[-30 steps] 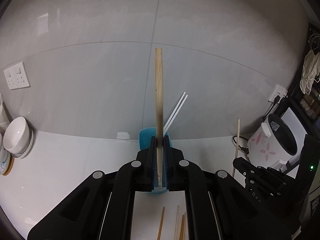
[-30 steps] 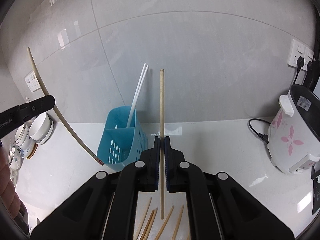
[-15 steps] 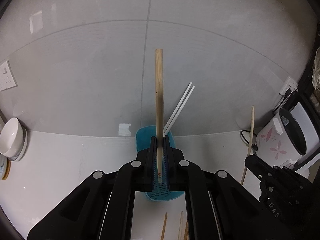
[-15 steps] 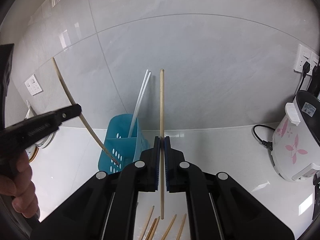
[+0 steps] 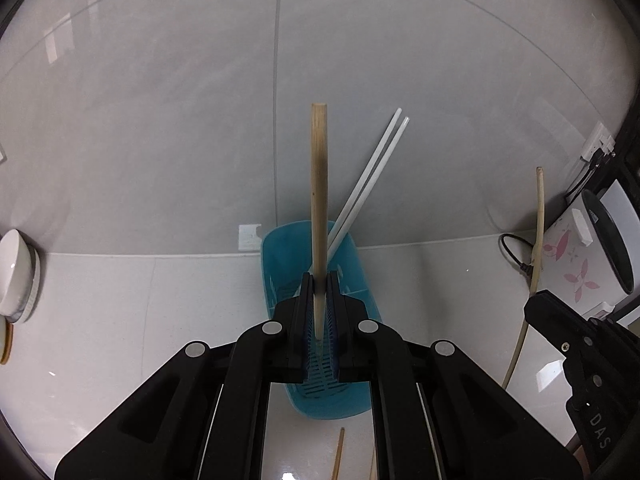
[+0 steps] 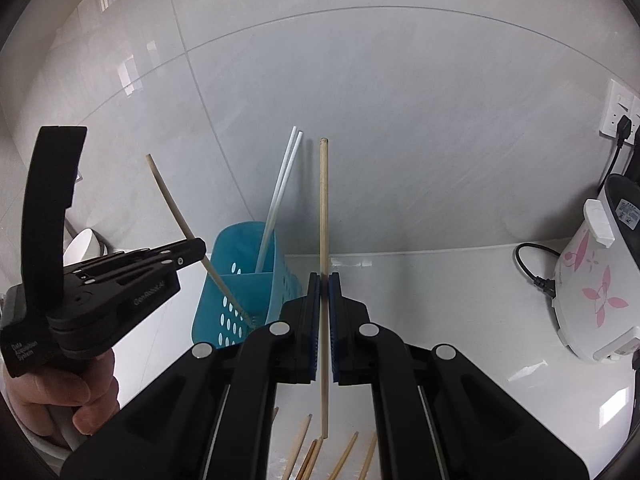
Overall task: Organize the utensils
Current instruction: 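Open the left tool to drop its chopstick into the blue holder while the right tool holds its chopstick, then lower the right tool's chopstick into the blue holder and open the right tool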
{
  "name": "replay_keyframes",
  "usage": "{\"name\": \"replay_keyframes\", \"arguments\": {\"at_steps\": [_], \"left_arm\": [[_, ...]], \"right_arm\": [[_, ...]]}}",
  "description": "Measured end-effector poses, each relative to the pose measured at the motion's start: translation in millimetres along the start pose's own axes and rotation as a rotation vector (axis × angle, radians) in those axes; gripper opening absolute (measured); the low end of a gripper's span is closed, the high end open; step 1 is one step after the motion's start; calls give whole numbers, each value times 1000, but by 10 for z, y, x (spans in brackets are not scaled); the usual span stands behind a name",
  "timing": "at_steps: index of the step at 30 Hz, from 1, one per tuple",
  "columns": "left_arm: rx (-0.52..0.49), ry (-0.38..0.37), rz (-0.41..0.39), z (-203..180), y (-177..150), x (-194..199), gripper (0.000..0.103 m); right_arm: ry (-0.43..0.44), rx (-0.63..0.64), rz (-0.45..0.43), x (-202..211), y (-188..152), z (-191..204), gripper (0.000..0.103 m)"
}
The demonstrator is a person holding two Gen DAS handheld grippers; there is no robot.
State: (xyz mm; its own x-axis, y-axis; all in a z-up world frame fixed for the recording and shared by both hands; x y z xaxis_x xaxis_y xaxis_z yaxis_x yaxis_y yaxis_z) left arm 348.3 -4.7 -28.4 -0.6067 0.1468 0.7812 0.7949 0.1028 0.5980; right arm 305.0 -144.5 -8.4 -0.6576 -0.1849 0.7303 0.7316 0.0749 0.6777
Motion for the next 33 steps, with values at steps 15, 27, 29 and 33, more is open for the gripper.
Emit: {"name": "replay_keyframes", "arguments": {"at_steps": [15,27,29,33], "left_arm": [[28,31,-78,193,-30,266,65],[85,35,-96,493,-280,602,97],[88,46,-90,538,-317,606,97],[90,58,-81,594,-373,562,97]], "right_arm": [[19,-1,-2,-84,98,89,3],[114,-12,-60,-185,323,399,3],[170,-14,-95,-181,352,474,3],[198,10,-152,-196,376,592,3]]}}
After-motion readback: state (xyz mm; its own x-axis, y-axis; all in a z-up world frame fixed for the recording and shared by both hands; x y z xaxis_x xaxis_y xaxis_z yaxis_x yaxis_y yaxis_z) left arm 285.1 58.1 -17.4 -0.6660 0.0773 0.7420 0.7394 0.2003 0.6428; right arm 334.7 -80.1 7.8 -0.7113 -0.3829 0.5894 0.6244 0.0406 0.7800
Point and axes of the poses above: each gripper's, at about its wrist camera, not at the fingertips, and x roughly against the way its jaws point, z to its left, y to its top, the point moved 7 cm from there along -x, roughly the way its jaws point, and after that the axes turned 6 degrees about -y, right-handed, at the moved point
